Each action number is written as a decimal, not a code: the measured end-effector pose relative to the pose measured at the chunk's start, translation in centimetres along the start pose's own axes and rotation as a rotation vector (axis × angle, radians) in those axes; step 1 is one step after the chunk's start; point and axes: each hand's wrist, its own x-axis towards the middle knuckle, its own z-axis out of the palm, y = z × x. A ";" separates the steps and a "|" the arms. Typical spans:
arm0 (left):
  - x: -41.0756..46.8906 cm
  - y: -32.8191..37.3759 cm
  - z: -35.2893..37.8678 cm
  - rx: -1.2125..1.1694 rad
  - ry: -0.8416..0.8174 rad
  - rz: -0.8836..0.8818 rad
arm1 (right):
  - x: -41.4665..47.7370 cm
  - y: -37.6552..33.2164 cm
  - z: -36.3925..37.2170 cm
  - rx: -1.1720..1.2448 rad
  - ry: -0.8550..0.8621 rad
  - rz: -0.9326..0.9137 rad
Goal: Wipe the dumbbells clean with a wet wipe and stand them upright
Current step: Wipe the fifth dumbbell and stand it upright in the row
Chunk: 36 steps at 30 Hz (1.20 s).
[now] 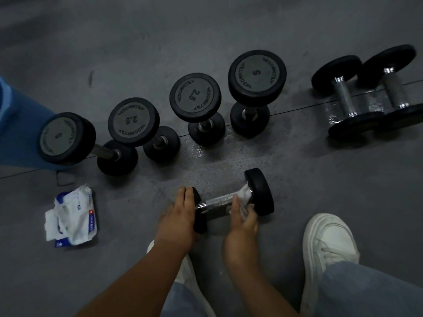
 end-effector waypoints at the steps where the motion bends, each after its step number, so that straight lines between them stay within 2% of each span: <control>1: 0.0 0.0 0.0 0.003 0.001 0.003 | 0.3 0.1 0.3 0.112 -0.007 -0.005; 2: 0.0 -0.1 0.1 -0.001 0.004 0.001 | 1.0 0.0 0.6 0.208 0.028 -0.015; 5: 0.0 -0.2 0.1 -0.018 -0.012 -0.004 | 3.6 -1.7 0.8 0.247 0.013 0.114; 10: 0.2 -0.1 -0.4 -0.003 -0.037 0.003 | 5.6 -0.8 0.2 0.824 -0.058 0.271; 13: 0.1 0.0 -0.5 -0.007 -0.041 -0.011 | 2.9 0.8 0.1 0.886 0.120 0.349; 16: 0.2 -0.1 -0.6 -0.019 -0.042 -0.013 | 1.1 3.3 1.9 0.744 0.176 0.434; 18: 0.2 0.0 -0.7 -0.017 -0.035 -0.004 | 1.1 4.1 2.9 0.448 0.115 0.251; 20: 0.2 0.0 -0.7 -0.009 -0.038 -0.006 | 2.5 3.9 2.8 -0.061 0.000 0.016; 21: 0.2 0.0 -0.7 -0.004 -0.039 -0.008 | 3.3 3.5 2.4 -0.278 -0.068 -0.036; 23: 0.3 0.0 -0.7 0.006 -0.036 -0.004 | 4.7 2.8 1.4 -0.490 -0.164 -0.079; 24: 0.4 0.0 -0.7 0.006 -0.038 -0.002 | 5.2 2.8 1.1 -0.486 -0.173 -0.093; 25: 0.4 0.0 -0.7 -0.001 -0.048 -0.002 | 5.4 2.9 0.9 -0.347 -0.146 -0.081; 27: 0.4 0.0 -0.7 -0.008 -0.063 -0.006 | 4.3 3.2 0.8 0.137 -0.034 0.040; 29: 0.4 0.0 -0.7 -0.005 -0.055 -0.008 | 2.6 2.5 1.4 0.657 0.056 0.292; 31: 0.3 0.1 -0.7 -0.001 -0.050 -0.013 | 2.1 0.7 2.0 1.218 0.048 0.610; 32: 0.3 0.0 -0.6 0.000 -0.050 -0.015 | 2.7 -0.4 1.8 1.422 0.050 0.736; 34: 0.2 0.0 -0.6 -0.008 -0.047 -0.013 | 4.4 -2.1 0.3 1.623 0.047 0.859; 36: 0.4 0.0 -0.5 -0.012 -0.046 -0.006 | 5.0 -3.2 -1.6 1.667 0.012 0.870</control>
